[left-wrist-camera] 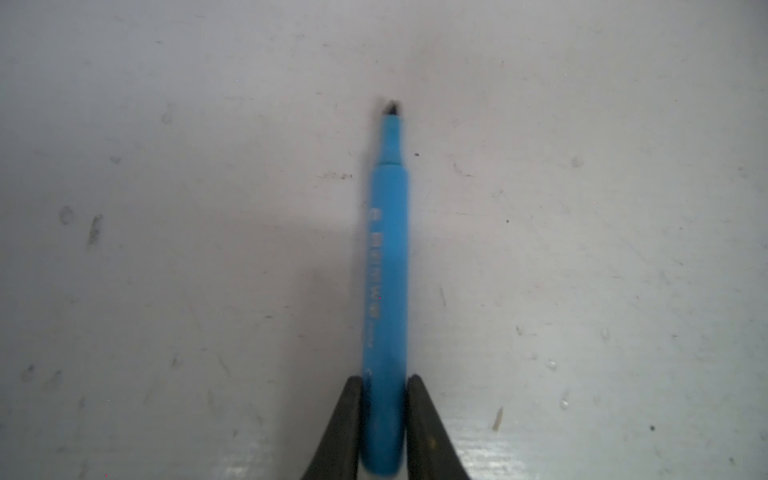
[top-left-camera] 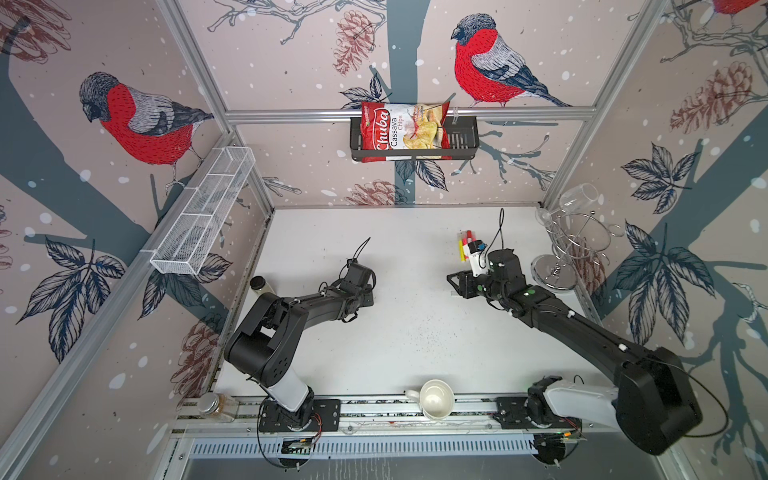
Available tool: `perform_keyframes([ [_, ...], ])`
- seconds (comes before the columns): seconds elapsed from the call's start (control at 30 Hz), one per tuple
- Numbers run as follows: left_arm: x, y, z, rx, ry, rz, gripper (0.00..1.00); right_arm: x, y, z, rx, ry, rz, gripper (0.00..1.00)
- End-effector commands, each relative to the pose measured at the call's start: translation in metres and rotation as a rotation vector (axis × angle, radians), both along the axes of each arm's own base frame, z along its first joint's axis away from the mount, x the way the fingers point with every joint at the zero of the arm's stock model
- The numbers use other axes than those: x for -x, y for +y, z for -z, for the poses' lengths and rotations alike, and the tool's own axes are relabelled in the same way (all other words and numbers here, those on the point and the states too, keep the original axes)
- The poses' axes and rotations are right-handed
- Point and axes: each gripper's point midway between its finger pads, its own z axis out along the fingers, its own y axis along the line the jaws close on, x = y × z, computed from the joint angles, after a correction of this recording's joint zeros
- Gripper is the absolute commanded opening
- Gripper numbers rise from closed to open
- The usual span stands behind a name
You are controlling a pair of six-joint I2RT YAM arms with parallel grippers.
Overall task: Insert the pens into the pen caps
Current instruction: 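Lower the left gripper over the blue marker and close on it, then lift the blue marker upright with the left gripper while the right gripper approaches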
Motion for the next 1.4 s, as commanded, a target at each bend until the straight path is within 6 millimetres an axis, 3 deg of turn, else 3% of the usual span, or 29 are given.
perform_keyframes([
  [0.0,0.007,-0.002,0.004,-0.004,0.025,0.031,0.13,-0.002,0.002,-0.010,-0.030,-0.026,-0.001,0.44],
  [0.13,0.007,-0.014,-0.013,0.042,-0.038,0.079,0.10,0.000,0.005,-0.013,-0.045,-0.023,-0.018,0.44],
  [0.3,0.016,-0.051,-0.067,0.247,-0.226,0.230,0.09,0.010,0.017,-0.019,-0.113,-0.019,-0.089,0.49],
  [0.57,0.054,-0.083,-0.139,0.464,-0.482,0.415,0.10,0.032,0.047,-0.035,-0.302,0.012,-0.251,0.56],
  [0.93,0.078,-0.097,-0.166,0.559,-0.555,0.480,0.10,0.062,0.103,-0.046,-0.426,0.046,-0.454,0.57],
  [1.37,0.101,-0.118,-0.173,0.611,-0.566,0.542,0.10,0.051,0.138,-0.064,-0.470,0.043,-0.496,0.56],
])
